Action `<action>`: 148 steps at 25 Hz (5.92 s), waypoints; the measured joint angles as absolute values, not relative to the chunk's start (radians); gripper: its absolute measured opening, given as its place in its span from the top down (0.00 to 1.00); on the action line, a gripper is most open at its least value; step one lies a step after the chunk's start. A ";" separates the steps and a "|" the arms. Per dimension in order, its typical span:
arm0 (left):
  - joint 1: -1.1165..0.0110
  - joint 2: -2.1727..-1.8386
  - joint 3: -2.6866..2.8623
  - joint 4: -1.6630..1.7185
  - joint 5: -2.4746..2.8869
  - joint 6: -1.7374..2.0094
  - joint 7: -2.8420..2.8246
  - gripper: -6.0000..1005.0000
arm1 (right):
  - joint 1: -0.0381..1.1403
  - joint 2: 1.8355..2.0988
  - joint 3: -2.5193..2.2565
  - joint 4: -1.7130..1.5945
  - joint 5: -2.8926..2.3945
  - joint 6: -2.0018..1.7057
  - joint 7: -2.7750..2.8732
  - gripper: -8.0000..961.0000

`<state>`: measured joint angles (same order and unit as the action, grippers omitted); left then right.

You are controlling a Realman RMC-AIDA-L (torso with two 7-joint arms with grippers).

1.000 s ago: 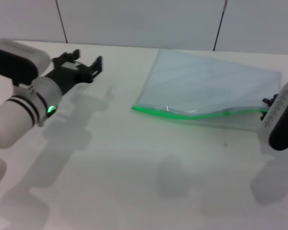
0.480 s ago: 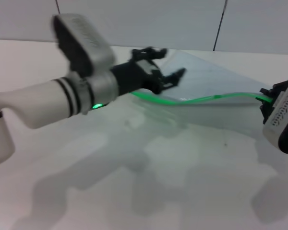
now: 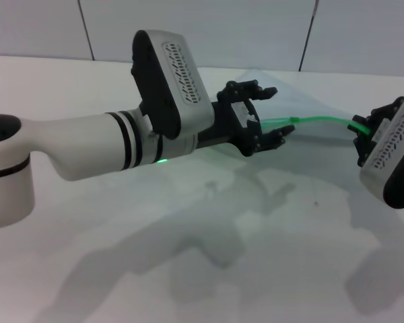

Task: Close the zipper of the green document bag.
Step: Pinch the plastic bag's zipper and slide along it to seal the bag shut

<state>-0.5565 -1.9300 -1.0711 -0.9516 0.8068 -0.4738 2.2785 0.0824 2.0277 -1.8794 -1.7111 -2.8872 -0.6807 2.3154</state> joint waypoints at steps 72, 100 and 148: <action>-0.588 -1.973 -1.104 -0.929 0.906 -0.423 2.277 0.78 | 0.061 2.025 -1.921 -1.802 -2.863 -0.681 2.313 0.93; -0.578 -1.974 -1.106 -0.922 0.907 -0.420 2.284 0.91 | 0.061 2.025 -1.924 -1.805 -2.869 -0.681 2.312 0.93; -0.542 -2.003 -1.313 -0.788 0.897 -0.356 2.278 0.84 | -0.037 2.030 -1.791 -1.870 -2.886 -0.585 2.314 0.92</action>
